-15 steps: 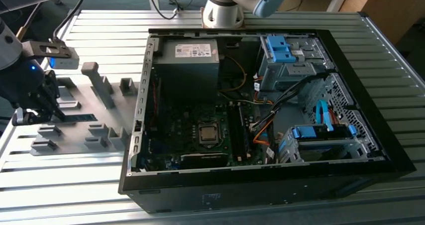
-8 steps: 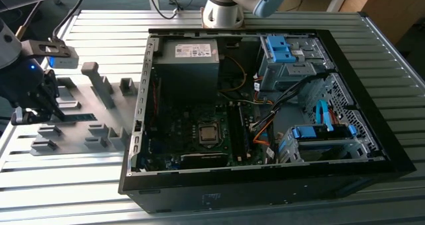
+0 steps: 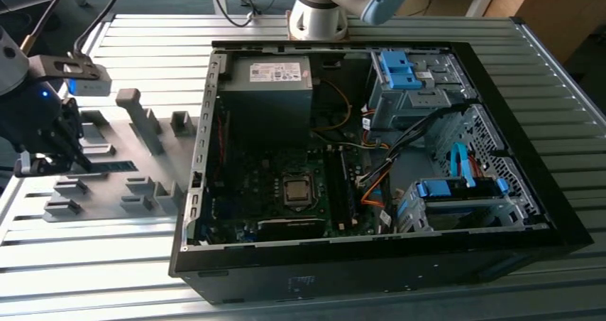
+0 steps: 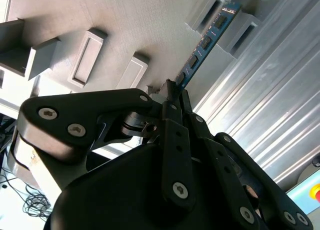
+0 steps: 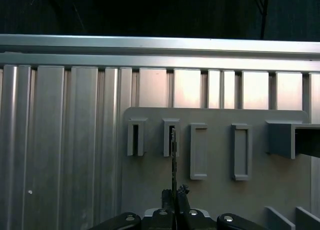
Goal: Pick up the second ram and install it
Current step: 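Pick up the second ram and move it above second insertion slot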
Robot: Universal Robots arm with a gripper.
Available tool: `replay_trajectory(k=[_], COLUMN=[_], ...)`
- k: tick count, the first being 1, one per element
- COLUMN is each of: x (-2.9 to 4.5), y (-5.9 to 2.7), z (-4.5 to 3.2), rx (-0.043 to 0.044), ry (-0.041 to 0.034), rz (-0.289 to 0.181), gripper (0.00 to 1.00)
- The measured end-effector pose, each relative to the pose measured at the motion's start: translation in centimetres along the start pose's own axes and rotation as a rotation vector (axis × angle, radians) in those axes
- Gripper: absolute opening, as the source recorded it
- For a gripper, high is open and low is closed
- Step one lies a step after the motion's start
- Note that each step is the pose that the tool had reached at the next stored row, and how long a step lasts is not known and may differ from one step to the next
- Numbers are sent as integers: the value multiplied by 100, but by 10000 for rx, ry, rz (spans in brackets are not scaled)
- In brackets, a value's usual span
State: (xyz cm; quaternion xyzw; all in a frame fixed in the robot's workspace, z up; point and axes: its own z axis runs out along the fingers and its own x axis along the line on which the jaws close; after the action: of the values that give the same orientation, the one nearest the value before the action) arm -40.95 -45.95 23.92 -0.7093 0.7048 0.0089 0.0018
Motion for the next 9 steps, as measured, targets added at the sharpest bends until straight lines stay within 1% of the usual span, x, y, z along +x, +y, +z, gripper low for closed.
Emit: replay_trajectory(k=[9], x=[0], y=[0], z=[-29], rx=[-1], ry=[0], rz=[0], gripper=[14])
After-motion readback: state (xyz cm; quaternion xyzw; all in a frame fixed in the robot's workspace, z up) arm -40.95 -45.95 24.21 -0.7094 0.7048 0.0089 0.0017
